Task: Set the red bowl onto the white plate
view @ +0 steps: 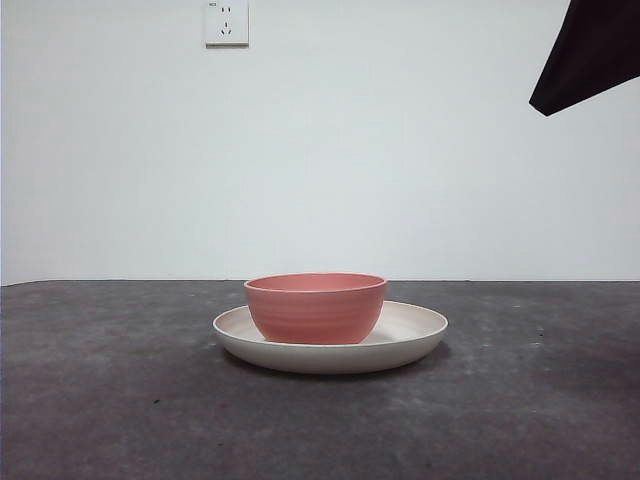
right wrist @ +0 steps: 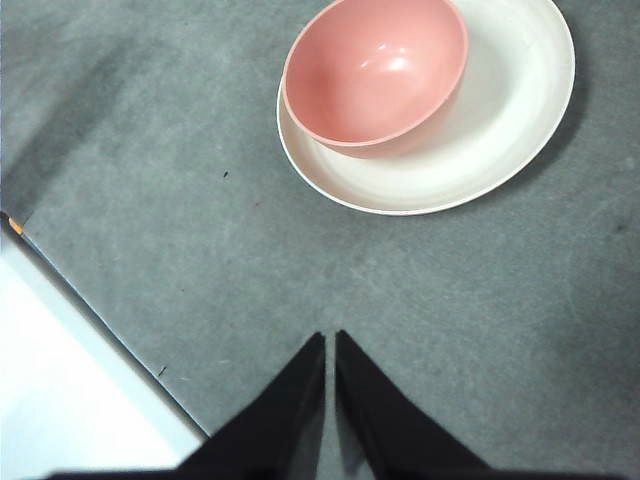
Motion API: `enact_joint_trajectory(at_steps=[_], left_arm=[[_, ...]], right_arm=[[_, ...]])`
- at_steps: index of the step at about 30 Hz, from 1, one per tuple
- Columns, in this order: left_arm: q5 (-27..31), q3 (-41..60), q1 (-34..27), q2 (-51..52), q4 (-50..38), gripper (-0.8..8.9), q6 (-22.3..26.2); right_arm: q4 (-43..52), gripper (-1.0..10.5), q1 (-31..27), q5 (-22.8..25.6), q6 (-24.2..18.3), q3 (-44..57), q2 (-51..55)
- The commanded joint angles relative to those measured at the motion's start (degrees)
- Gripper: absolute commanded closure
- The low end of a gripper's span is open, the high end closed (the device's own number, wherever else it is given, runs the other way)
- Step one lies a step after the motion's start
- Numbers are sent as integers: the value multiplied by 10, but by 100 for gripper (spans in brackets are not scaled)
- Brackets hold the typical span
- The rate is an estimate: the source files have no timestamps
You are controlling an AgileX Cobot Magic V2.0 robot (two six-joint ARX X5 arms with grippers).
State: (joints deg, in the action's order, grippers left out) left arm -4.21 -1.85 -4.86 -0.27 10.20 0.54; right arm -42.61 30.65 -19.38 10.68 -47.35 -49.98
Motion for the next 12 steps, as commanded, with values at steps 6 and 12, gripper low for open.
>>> enact_joint_trajectory(at_steps=[6,12], left_arm=[[2,12,-2,1,4,802,-1],[2,12,-2,1,4,802,-1]], right_arm=[[6,935,3,0,-7,-6,-4],[6,935,-52,2,-26,-6,51]])
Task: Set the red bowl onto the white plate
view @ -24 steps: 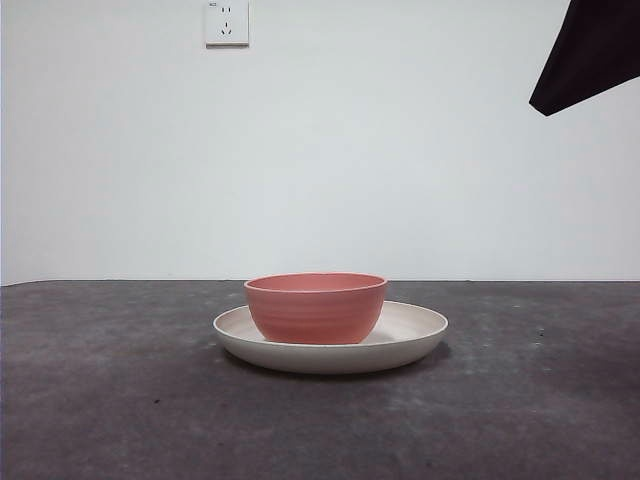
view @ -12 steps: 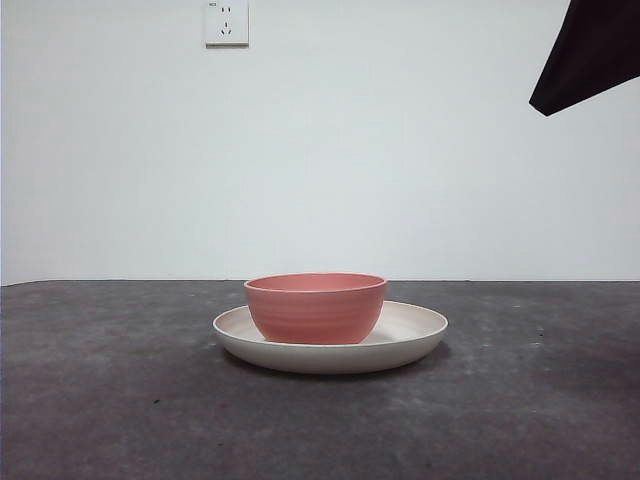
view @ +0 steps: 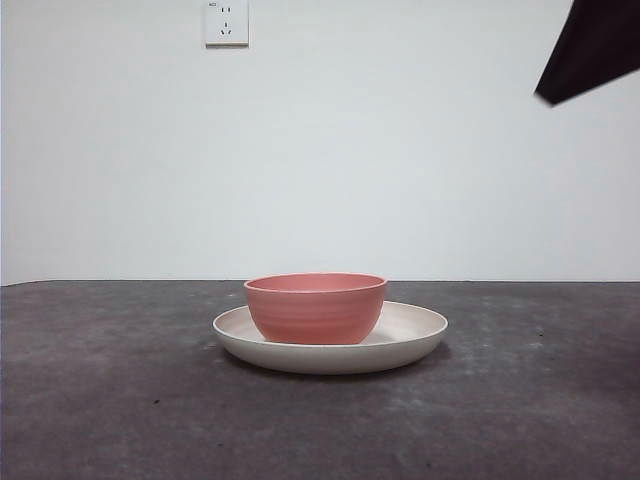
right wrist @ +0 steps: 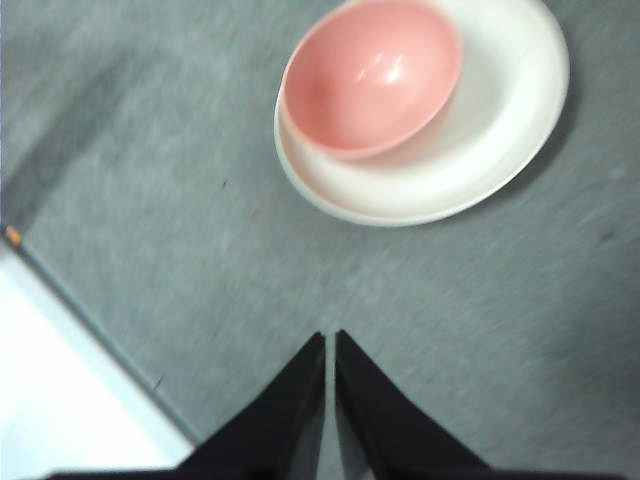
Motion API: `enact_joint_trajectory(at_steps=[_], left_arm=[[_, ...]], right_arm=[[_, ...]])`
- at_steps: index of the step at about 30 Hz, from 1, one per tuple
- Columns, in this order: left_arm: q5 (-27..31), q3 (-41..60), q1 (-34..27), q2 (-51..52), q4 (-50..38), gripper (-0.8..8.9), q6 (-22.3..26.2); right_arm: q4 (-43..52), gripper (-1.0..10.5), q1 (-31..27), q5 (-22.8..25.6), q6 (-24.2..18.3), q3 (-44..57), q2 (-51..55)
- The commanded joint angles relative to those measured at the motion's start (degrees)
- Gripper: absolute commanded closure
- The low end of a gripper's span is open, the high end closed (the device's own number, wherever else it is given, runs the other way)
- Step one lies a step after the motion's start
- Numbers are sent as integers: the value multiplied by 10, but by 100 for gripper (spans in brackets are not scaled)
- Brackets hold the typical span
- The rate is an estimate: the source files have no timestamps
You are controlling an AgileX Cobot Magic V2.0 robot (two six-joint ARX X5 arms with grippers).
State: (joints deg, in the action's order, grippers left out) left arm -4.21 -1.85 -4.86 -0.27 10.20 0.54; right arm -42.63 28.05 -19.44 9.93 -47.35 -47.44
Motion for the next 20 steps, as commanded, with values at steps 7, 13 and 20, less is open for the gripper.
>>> enact_joint_trajectory(at_steps=[7,13,20], left_arm=[[2,12,-2,1,4,802,-1],[2,12,-2,1,4,802,-1],[2,12,-2,1,4,802,-1]], right_arm=[[101,936,-194,6,-39,35,162],[231,935,-314,42,-50,165,307],[317,935,-333,86,-45,326,433]])
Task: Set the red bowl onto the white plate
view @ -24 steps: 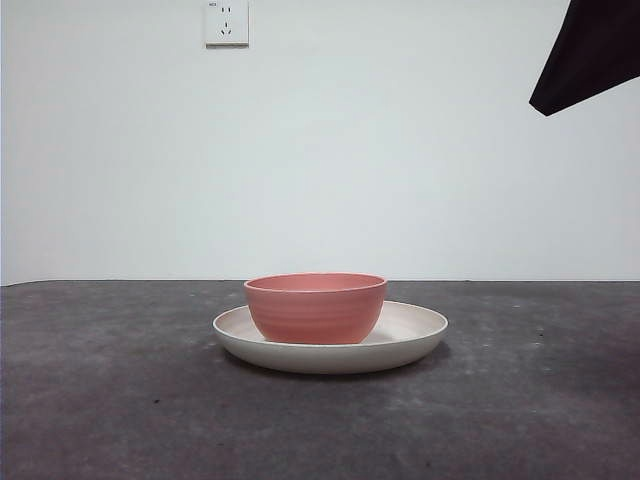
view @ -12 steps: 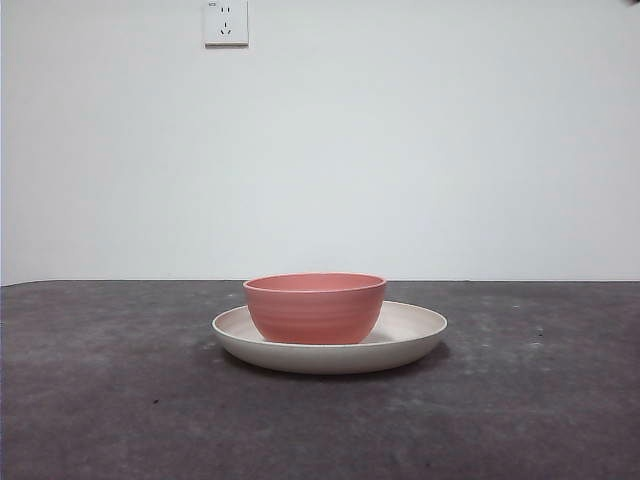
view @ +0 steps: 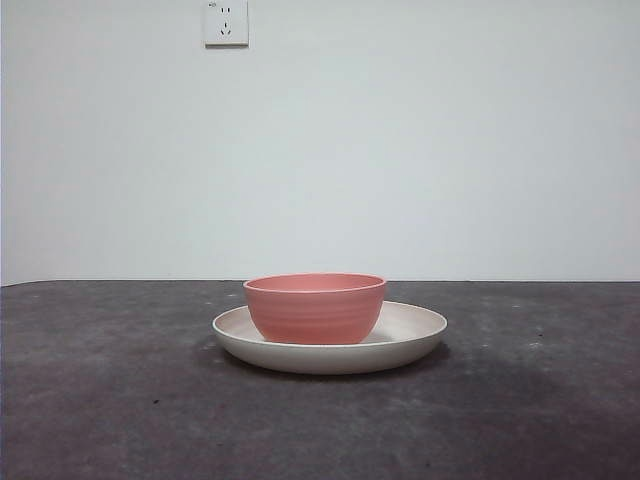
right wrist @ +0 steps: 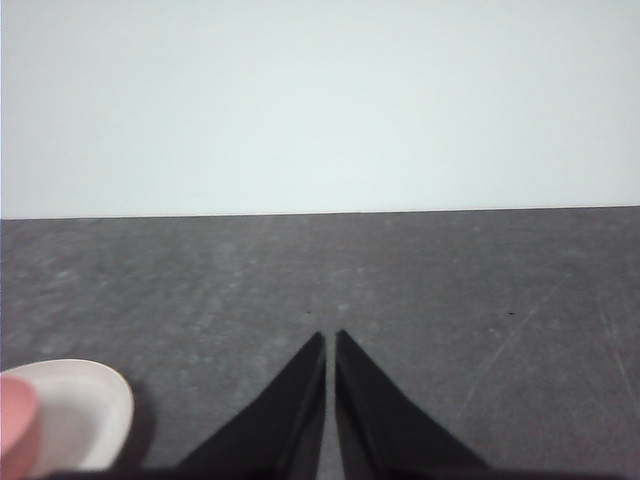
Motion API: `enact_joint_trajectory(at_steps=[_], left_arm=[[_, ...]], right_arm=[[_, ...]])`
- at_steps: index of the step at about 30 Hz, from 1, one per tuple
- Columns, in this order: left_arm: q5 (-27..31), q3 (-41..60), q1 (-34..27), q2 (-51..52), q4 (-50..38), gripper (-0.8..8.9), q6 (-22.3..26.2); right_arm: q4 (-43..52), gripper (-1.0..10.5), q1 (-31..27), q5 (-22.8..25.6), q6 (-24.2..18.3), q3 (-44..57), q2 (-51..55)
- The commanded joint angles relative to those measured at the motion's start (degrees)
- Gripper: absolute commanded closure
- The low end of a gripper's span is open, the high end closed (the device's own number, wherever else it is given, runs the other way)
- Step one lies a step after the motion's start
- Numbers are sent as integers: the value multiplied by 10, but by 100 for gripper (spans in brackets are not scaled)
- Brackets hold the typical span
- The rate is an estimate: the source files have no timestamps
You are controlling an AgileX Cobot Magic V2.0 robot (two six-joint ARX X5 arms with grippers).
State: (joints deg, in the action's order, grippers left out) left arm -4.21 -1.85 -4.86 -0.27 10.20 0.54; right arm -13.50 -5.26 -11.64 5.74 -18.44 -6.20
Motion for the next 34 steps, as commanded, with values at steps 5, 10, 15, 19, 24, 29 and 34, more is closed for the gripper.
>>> enact_joint_trajectory(at_steps=[5,10,15,19,24,29,34], left_arm=[[2,12,-2,1,4,802,-1],[2,12,-2,1,4,802,-1],[2,12,-2,1,5,802,-1],[2,12,-2,1,5,802,-1],[2,12,-2,1,5,802,-1],[2,12,-2,1,5,802,-1],[2,12,-2,1,5,802,-1]], right_arm=[[43,935,0,8,2,111,56],[44,935,0,12,2,155,60],[37,935,0,12,3,178,60],[38,935,0,12,2,178,60],[45,935,0,12,2,178,60],[45,935,0,12,2,178,60],[45,935,0,12,2,178,60]])
